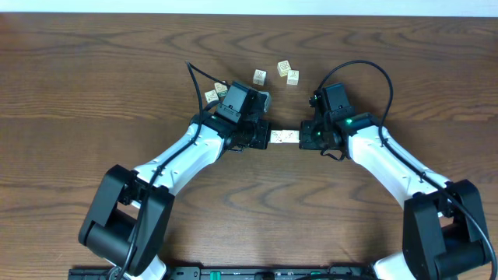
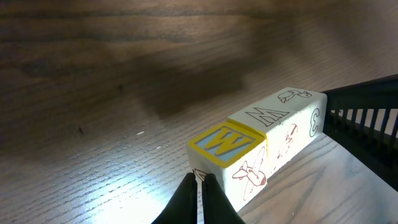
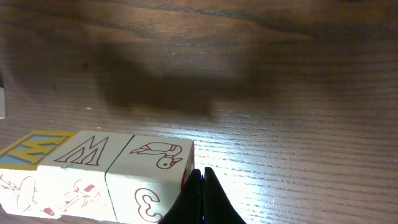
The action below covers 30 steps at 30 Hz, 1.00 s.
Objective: Lift 3 blocks
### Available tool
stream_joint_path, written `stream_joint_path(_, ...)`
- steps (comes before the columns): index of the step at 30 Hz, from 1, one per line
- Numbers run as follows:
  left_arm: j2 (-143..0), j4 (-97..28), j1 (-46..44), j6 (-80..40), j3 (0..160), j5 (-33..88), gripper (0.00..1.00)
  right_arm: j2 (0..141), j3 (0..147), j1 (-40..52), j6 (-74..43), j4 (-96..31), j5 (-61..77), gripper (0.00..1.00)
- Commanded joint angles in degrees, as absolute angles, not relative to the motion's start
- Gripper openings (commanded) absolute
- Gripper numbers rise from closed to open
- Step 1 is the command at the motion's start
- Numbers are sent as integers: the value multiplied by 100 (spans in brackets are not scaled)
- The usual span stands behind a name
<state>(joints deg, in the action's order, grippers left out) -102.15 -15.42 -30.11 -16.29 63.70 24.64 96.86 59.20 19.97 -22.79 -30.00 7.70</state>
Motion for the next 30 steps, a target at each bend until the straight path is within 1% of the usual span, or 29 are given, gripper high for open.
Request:
stream_joint_path(1,-10412,-1431,-3297,-1614,6396,3081,7,9743,6090,2342,-2204,-2891,1804,1)
stream_joint_path(18,-10643,-1299,-3437,-1616,6396,3079,7,9821,6084,2342,-2202,-2845,1719,1)
stream_joint_path(30,-10643,-1302,-3437,-1614,6396,3028,7,10160,6064,2504,-2202,-2871,1717,1)
